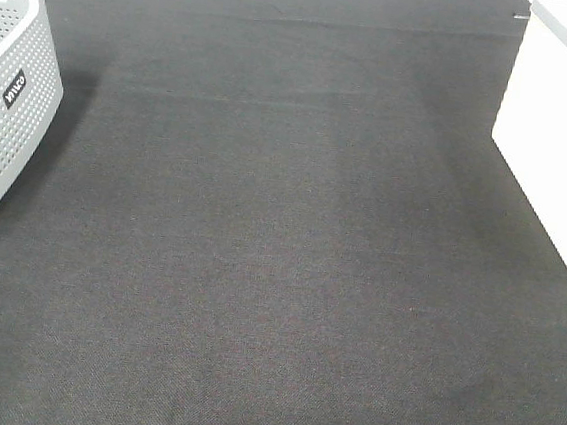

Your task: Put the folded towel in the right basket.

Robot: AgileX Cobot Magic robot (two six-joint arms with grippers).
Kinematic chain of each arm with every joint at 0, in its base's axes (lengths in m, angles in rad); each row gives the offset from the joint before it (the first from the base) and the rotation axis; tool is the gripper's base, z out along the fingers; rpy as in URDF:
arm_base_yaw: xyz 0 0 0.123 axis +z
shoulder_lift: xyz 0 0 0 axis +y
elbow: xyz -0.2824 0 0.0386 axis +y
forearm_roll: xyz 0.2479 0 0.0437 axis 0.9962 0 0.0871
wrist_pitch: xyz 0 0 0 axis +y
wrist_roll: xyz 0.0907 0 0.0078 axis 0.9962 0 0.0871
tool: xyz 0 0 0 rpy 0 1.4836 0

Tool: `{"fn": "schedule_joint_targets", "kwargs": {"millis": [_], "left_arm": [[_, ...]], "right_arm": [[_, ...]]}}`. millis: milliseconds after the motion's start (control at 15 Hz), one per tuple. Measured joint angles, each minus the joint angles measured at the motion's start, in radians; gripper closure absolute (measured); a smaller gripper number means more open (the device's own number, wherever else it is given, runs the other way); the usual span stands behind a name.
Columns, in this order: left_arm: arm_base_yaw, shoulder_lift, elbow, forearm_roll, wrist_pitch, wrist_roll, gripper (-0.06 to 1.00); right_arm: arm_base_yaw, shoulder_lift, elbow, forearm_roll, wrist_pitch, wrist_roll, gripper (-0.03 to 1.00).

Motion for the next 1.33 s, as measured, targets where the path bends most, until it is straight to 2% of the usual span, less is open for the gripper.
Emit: {"fn": "schedule_joint_targets", "kwargs": {"millis": [1333], "left_arm": [[0.0,0.0,0.0,0.0,0.0,0.0,0.07]], "right_arm": [[0.0,0.0,0.0,0.0,0.0,0.0,0.31]]}}
